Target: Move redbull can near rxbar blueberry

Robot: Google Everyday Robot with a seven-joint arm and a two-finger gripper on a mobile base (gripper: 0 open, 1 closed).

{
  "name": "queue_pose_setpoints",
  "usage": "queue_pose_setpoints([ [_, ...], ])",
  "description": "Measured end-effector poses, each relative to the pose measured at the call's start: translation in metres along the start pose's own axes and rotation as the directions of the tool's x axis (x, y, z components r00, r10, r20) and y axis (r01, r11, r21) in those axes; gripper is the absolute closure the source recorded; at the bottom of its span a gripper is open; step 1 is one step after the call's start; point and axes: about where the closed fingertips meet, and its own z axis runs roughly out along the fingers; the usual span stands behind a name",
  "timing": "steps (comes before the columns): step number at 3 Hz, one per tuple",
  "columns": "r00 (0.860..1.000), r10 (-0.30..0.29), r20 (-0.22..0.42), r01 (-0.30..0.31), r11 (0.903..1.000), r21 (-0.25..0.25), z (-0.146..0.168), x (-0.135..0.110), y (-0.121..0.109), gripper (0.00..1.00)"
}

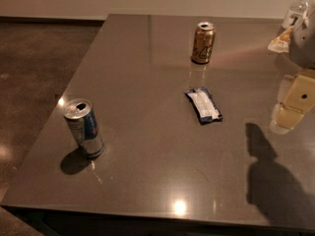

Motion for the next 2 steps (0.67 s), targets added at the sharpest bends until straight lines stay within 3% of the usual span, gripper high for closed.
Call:
queue_pose_setpoints([
  [1, 1.0, 0.0, 0.0, 0.0, 1.0, 0.0, 0.0, 0.0, 0.0, 0.0],
  [2, 0.999, -0.018, 0.045, 0.018, 0.9997, -0.013, -0.004, -0.013, 0.004, 0.0],
])
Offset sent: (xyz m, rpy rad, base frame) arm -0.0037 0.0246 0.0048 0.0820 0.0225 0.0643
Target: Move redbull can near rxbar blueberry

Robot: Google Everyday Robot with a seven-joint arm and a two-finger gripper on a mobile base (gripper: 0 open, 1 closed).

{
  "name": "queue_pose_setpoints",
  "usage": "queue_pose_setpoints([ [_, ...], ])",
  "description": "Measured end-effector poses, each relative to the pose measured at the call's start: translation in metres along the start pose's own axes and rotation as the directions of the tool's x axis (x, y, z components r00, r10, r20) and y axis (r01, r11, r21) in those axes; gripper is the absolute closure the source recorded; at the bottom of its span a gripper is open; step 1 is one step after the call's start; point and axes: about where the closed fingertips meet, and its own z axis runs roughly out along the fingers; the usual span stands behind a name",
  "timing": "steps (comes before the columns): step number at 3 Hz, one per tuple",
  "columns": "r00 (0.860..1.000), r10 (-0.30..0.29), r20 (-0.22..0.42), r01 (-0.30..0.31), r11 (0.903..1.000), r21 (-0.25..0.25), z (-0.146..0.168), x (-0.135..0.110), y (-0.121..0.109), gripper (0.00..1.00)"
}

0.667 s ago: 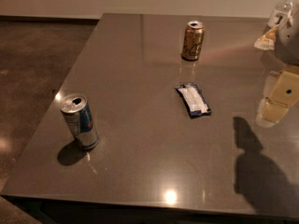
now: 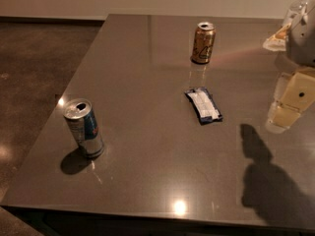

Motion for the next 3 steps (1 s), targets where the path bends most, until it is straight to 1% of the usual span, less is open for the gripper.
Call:
queue_pose_setpoints([
  [1, 0.989, -0.07, 0.132, 0.075, 0.9967, -0.031, 0.006, -0.056, 0.019, 0.0],
  [2, 0.967, -0.107, 0.231, 0.125, 0.9901, -0.064, 0.015, -0.101, 0.037, 0.0],
  [3, 0.942, -0.123, 0.312, 0.163, 0.981, -0.105, 0.03, -0.148, 0.052, 0.0],
])
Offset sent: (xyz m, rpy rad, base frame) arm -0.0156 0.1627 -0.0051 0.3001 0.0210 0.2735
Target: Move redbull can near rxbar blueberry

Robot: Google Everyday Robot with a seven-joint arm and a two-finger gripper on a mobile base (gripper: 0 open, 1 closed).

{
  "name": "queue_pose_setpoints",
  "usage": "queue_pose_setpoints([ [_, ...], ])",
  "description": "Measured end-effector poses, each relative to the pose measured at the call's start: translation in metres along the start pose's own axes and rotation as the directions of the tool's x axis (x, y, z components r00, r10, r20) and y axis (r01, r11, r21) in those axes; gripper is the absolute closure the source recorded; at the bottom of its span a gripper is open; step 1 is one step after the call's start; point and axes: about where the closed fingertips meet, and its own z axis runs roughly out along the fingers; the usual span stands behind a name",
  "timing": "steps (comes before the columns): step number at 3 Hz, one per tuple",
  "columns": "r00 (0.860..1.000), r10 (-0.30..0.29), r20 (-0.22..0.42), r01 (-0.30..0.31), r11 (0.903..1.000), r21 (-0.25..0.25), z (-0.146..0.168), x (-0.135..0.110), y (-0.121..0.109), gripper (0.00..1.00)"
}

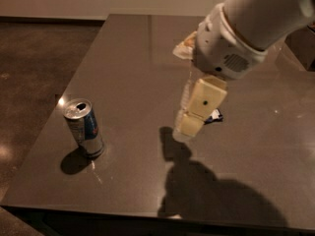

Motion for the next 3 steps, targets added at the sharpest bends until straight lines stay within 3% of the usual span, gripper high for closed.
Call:
queue_pose_setpoints([
  [1, 0.997, -0.006, 0.078, 0.009, 0.9994, -0.032, 0.027, -0.036, 0.003, 0.0],
  [3, 0.974, -0.004, 0.228, 0.021, 0.9972, -0.071, 0.069, -0.101, 0.02, 0.0],
])
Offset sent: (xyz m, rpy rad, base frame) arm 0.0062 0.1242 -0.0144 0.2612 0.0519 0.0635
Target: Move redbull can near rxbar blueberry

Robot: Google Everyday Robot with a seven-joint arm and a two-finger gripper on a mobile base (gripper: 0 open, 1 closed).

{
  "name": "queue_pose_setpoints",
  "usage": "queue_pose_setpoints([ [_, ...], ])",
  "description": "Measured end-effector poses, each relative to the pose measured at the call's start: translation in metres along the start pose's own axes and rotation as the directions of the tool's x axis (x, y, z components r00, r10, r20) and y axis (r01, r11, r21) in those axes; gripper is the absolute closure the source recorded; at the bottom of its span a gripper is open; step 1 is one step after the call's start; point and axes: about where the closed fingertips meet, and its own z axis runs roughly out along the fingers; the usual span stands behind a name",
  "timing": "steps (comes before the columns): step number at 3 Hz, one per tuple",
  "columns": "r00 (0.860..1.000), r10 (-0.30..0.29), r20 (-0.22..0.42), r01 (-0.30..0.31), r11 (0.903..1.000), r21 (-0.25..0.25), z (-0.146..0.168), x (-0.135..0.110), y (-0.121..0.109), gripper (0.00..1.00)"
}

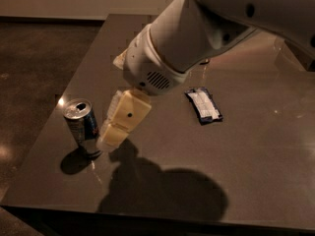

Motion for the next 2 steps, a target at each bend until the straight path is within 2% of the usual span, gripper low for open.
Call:
queue_pose_setpoints([
  [2, 0.999, -0.042, 0.021, 0.044, 0.9967, -0.069, 0.046, -0.022, 0.029, 0.0],
])
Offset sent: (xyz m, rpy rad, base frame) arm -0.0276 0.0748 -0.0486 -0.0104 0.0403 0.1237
